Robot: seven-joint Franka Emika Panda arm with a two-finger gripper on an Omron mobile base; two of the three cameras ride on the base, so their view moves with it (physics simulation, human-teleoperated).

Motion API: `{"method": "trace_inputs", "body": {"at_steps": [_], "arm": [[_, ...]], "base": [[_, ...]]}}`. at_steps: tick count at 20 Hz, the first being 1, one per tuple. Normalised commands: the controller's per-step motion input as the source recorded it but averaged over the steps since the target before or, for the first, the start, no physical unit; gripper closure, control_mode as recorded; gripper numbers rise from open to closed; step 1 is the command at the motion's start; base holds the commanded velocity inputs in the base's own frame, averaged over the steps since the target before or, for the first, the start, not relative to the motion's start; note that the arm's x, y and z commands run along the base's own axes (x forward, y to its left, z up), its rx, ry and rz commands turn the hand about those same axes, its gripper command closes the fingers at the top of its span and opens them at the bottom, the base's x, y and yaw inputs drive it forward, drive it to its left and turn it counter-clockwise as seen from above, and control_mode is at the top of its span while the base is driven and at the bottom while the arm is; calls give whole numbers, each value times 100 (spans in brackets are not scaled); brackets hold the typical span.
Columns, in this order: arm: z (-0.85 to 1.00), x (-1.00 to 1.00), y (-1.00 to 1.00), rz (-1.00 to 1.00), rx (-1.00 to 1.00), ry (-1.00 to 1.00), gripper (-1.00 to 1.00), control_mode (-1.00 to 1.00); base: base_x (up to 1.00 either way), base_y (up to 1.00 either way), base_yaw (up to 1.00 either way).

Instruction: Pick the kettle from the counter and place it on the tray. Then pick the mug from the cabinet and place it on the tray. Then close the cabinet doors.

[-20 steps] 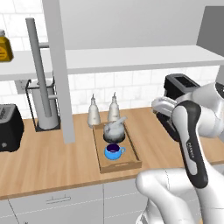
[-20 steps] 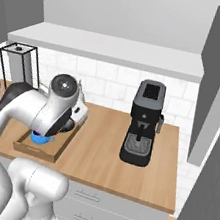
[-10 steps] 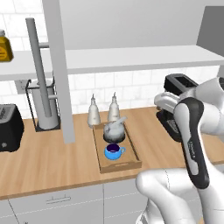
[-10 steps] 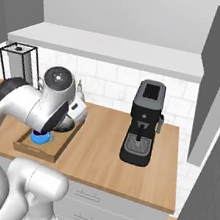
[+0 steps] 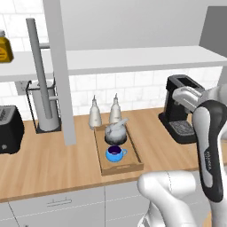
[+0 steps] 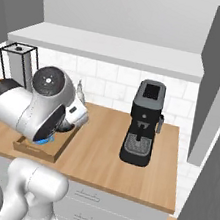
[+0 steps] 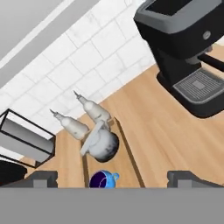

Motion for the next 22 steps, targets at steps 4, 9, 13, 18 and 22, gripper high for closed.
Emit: {"method": "trace_inputs", "body": {"at_steps": [4,9,13,18,22], "arm": [[15,-29,-59,8,38,0,-100,-100],[18,-37,-37,-5,10,-4,-100,-100],[38,-41,-41,-12,6,-7,100,-100],[33,-62,-62,-11,10,-4,100,-100],[29,-80,-76,-8,30,-5,100,-100]], "base": [[0,0,0],[0,0,0],[0,0,0],[0,0,0],[0,0,0]]}}
